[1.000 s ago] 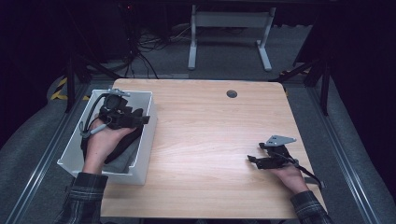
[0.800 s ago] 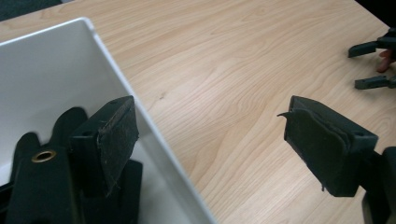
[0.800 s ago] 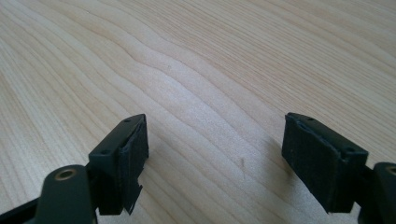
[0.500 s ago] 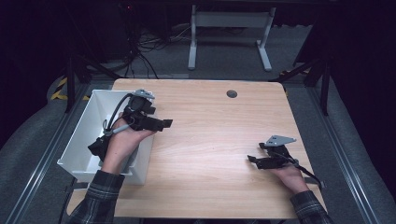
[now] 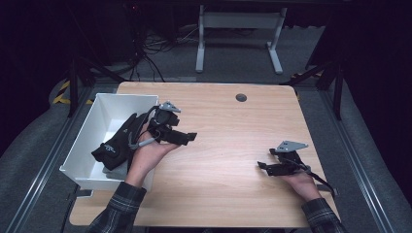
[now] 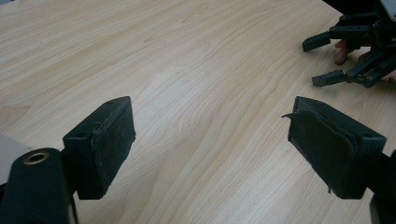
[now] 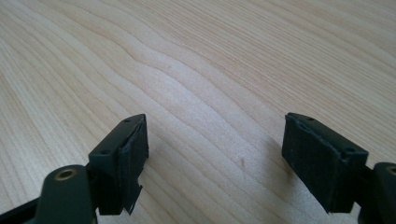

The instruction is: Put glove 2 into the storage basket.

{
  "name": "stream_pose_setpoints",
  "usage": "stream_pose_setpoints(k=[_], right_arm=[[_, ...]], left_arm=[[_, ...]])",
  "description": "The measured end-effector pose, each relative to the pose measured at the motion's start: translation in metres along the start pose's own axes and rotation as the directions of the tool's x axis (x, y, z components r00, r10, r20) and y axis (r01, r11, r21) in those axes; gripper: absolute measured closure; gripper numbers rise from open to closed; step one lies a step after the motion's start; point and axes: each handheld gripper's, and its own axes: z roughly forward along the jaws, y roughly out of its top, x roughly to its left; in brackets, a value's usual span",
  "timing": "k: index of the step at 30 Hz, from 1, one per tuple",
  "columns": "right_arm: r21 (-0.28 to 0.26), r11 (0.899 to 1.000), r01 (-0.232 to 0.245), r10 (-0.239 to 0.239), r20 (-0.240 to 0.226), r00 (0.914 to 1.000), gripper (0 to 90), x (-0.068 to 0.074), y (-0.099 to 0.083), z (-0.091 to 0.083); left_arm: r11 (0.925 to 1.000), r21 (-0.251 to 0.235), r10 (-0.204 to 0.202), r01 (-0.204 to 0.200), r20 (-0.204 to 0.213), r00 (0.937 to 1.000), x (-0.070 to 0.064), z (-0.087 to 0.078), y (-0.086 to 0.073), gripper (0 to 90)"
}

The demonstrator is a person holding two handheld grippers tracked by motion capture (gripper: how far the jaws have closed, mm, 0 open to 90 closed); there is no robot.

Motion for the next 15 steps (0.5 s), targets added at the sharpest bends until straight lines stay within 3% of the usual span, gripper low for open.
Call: stream_pose_setpoints(k=[15], right_arm=[[0.000, 1.000, 0.001, -0.001, 0.001, 1.0000, 23.3, 0.000, 0.000, 0.000]], left_arm=[[0.9980, 0.047, 0.039, -0.042, 0.049, 0.9980, -0.025, 0.047, -0.021, 15.7]])
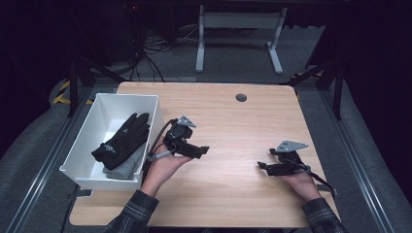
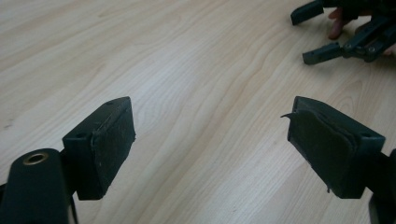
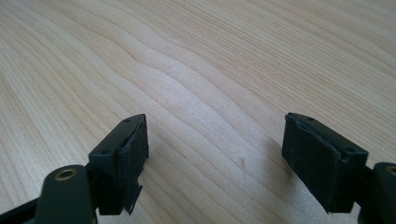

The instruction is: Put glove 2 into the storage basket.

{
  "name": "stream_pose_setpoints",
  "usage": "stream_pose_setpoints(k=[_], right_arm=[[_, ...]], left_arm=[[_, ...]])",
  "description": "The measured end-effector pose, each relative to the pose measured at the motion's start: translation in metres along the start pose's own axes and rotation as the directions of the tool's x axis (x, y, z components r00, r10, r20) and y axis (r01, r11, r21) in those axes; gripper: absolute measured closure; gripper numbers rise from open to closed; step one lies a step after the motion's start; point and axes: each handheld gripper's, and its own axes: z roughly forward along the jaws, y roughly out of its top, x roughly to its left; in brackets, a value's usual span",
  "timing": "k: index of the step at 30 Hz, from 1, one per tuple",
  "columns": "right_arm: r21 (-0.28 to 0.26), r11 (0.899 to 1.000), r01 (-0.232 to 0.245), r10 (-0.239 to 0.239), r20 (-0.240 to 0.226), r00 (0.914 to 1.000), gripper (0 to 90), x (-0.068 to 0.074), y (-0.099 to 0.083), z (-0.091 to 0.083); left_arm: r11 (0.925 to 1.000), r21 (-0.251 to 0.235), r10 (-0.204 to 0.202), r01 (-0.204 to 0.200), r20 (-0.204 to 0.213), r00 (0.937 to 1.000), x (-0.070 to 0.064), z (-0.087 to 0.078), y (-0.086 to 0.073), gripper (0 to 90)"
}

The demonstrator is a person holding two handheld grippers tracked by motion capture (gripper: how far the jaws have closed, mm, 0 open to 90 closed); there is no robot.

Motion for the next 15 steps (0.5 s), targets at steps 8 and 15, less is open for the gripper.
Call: stream_pose_setpoints(k=[8, 15], right_arm=[[0.000, 1.000, -0.001, 0.001, -0.001, 1.0000, 23.3, 0.000, 0.000, 0.000], [0.000, 1.000, -0.001, 0.001, -0.001, 1.0000, 23.3, 0.000, 0.000, 0.000]], left_arm=[[0.9984, 0.029, 0.048, -0.048, 0.007, 0.9988, -0.007, 0.028, -0.017, 15.1], [0.9964, 0.033, 0.077, -0.078, 0.013, 0.9969, -0.012, 0.047, -0.035, 14.7]])
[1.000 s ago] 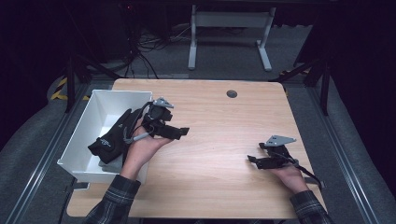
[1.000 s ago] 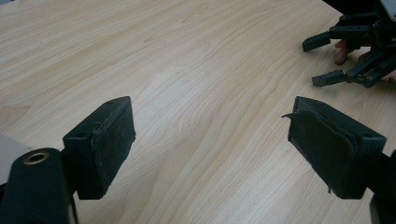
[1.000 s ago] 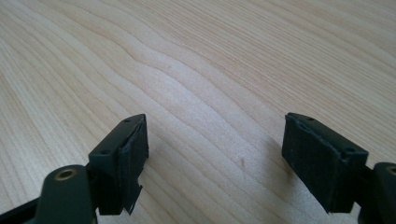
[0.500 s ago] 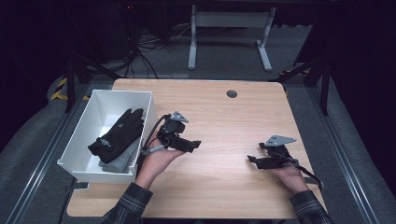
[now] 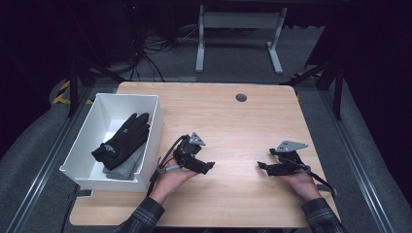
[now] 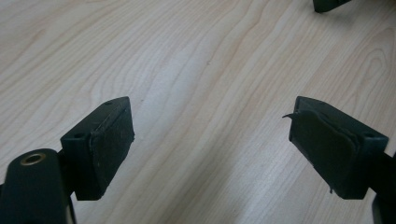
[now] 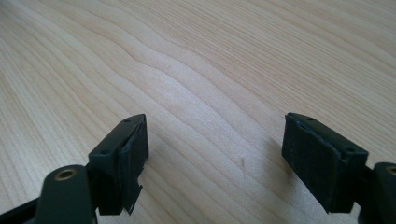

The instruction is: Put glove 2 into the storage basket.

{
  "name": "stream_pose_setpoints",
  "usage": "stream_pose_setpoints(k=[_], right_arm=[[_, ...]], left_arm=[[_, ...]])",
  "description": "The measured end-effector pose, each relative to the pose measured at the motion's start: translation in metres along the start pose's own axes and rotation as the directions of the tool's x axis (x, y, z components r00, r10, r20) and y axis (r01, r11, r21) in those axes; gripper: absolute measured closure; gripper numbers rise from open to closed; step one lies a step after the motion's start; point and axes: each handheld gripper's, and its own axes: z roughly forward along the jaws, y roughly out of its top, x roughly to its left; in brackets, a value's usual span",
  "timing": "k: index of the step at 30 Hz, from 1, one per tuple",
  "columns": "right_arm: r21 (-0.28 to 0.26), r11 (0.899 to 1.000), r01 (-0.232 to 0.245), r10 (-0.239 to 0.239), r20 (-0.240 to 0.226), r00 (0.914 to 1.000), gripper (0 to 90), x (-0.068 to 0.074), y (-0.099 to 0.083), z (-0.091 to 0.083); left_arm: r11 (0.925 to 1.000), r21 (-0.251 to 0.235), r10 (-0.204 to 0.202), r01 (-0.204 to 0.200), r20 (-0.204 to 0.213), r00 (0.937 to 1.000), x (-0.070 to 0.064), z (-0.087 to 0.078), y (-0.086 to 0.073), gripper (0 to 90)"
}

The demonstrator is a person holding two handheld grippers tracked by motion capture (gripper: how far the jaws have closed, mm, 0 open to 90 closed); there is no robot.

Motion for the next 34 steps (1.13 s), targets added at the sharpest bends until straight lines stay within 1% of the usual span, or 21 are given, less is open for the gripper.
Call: stream_pose_setpoints(k=[1, 3, 4, 6, 7, 9, 10, 11, 12, 13, 14, 17, 18, 20, 22, 24, 34], right_arm=[[0.000, 1.000, 0.000, 0.000, 0.000, 1.0000, 23.3, 0.000, 0.000, 0.000], [0.000, 1.000, 0.000, 0.000, 0.000, 1.0000, 23.3, 0.000, 0.000, 0.000], [0.000, 1.000, 0.000, 0.000, 0.000, 1.0000, 23.3, 0.000, 0.000, 0.000], [0.000, 1.000, 0.001, -0.001, 0.001, 1.0000, 23.3, 0.000, 0.000, 0.000], [0.000, 1.000, 0.000, 0.000, 0.000, 1.0000, 23.3, 0.000, 0.000, 0.000], [0.000, 1.000, 0.000, 0.000, 0.000, 1.0000, 23.3, 0.000, 0.000, 0.000], [0.000, 1.000, 0.000, 0.000, 0.000, 1.0000, 23.3, 0.000, 0.000, 0.000], [0.000, 1.000, 0.000, 0.000, 0.000, 1.0000, 23.3, 0.000, 0.000, 0.000], [0.000, 1.000, 0.000, 0.000, 0.000, 1.0000, 23.3, 0.000, 0.000, 0.000], [0.000, 1.000, 0.000, 0.000, 0.000, 1.0000, 23.3, 0.000, 0.000, 0.000], [0.000, 1.000, 0.000, 0.000, 0.000, 1.0000, 23.3, 0.000, 0.000, 0.000], [0.000, 1.000, 0.000, 0.000, 0.000, 1.0000, 23.3, 0.000, 0.000, 0.000], [0.000, 1.000, 0.000, 0.000, 0.000, 1.0000, 23.3, 0.000, 0.000, 0.000], [0.000, 1.000, 0.000, 0.000, 0.000, 1.0000, 23.3, 0.000, 0.000, 0.000], [0.000, 1.000, 0.000, 0.000, 0.000, 1.0000, 23.3, 0.000, 0.000, 0.000], [0.000, 1.000, 0.000, 0.000, 0.000, 1.0000, 23.3, 0.000, 0.000, 0.000], [0.000, 1.000, 0.001, -0.001, -0.001, 1.0000, 23.3, 0.000, 0.000, 0.000]], left_arm=[[1.0000, -0.002, 0.001, -0.001, -0.007, 1.0000, -0.001, 0.001, -0.001, 14.7], [0.9997, -0.010, 0.022, -0.023, -0.021, 0.9995, -0.003, 0.005, -0.004, 14.7], [0.9996, -0.014, 0.025, -0.025, -0.030, 0.9992, -0.004, 0.007, -0.006, 14.7], [0.9998, -0.007, 0.019, -0.019, -0.020, 0.9996, -0.006, 0.013, -0.009, 14.5], [0.9997, 0.002, 0.025, -0.025, -0.027, 0.9993, -0.006, 0.016, -0.010, 14.4], [0.9996, 0.012, 0.026, -0.026, -0.026, 0.9993, -0.007, 0.021, -0.013, 14.4], [0.9996, 0.016, 0.023, -0.022, -0.019, 0.9996, -0.007, 0.023, -0.014, 14.4], [0.9996, 0.011, 0.025, -0.025, -0.013, 0.9996, -0.006, 0.025, -0.015, 14.4], [0.9997, 0.011, 0.021, -0.021, -0.020, 0.9996, -0.007, 0.027, -0.017, 14.4], [0.9996, 0.008, 0.026, -0.026, -0.018, 0.9995, -0.006, 0.028, -0.018, 14.3], [0.9996, 0.006, 0.027, -0.027, -0.027, 0.9993, -0.007, 0.029, -0.019, 14.0], [0.9989, 0.020, 0.042, -0.041, -0.041, 0.9983, -0.008, 0.033, -0.019, 10.4], [0.9979, 0.025, 0.061, -0.059, -0.049, 0.9970, -0.009, 0.034, -0.020, 9.6], [0.9972, 0.025, 0.071, -0.070, -0.054, 0.9960, -0.009, 0.035, -0.021, 8.4], [0.9958, 0.017, 0.091, -0.090, -0.063, 0.9939, -0.010, 0.038, -0.022, 5.3], [0.9960, 0.012, 0.089, -0.088, -0.058, 0.9944, -0.009, 0.039, -0.023, 0.0], [0.9959, 0.008, 0.091, -0.091, -0.055, 0.9943, -0.009, 0.040, -0.023, 0.0]])
